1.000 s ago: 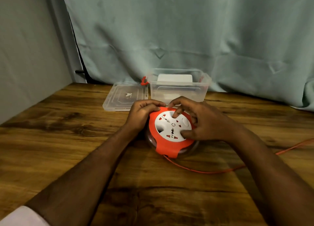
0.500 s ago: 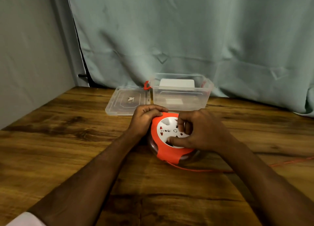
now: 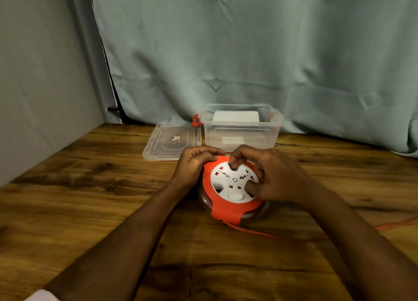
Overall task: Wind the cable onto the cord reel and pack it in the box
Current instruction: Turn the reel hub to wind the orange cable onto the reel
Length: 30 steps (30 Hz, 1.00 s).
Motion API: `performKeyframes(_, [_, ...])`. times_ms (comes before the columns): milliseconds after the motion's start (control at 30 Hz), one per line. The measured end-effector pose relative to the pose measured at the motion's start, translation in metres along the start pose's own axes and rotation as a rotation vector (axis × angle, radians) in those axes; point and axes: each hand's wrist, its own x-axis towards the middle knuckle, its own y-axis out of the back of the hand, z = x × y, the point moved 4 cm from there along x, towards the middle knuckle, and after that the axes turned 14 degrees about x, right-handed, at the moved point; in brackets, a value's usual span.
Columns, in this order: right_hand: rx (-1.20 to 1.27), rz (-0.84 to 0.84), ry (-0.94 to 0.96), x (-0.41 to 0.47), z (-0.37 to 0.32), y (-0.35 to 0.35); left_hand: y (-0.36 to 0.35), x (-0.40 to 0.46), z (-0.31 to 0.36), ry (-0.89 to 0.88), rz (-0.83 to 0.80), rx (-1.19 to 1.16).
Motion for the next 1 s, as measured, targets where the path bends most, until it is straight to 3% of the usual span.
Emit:
performKeyframes(100, [0.033, -0.082, -0.058, -0.001, 0.008, -0.001, 0.000, -0.002, 0.001, 0.005, -0.004, 0.002])
performKeyframes(467, [0.110, -0.054, -0.106, -0.002, -0.001, 0.003, 0.001, -0.001, 0.000, -0.017, -0.010, -0.063])
performKeyframes(767, [-0.069, 0.040, -0.046, -0.001, 0.000, -0.007, 0.000, 0.001, -0.003, -0.011, -0.037, -0.102])
performKeyframes(1000, [-0.201, 0.224, -0.100, 0.003, -0.002, -0.024, -0.001, 0.002, -0.004, -0.011, -0.053, -0.100])
